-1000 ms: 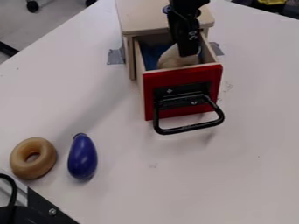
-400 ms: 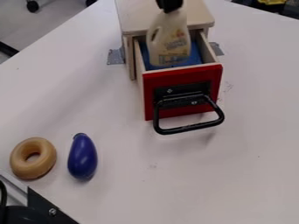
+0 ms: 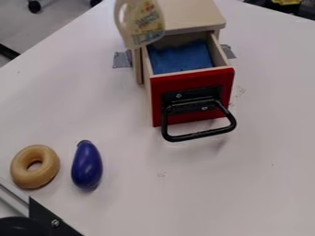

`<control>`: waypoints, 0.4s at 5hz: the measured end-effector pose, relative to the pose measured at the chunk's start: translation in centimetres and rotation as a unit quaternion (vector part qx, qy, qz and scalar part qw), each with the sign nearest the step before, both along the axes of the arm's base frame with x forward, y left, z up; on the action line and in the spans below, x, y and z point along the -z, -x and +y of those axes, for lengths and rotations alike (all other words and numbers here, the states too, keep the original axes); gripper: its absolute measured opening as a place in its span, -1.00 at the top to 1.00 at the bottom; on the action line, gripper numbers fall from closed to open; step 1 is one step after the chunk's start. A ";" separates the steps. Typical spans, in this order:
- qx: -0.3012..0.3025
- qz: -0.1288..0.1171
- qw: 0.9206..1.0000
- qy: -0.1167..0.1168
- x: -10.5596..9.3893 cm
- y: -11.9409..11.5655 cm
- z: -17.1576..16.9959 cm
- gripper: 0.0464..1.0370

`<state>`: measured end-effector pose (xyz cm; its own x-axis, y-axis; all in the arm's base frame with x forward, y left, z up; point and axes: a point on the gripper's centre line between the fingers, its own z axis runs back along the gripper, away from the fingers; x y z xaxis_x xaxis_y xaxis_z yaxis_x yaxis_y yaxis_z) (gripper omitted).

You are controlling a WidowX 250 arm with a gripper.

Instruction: Take the thing out of the drawer and put it on the left side of the table

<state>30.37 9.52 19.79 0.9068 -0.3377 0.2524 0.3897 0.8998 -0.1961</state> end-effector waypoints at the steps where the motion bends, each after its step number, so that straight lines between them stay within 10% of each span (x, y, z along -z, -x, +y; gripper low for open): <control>1: -0.024 -0.009 1.000 0.004 -1.3 1.2 0.9 0.50; 2: -0.042 -0.019 0.999 -0.001 -2.1 1.7 1.4 0.51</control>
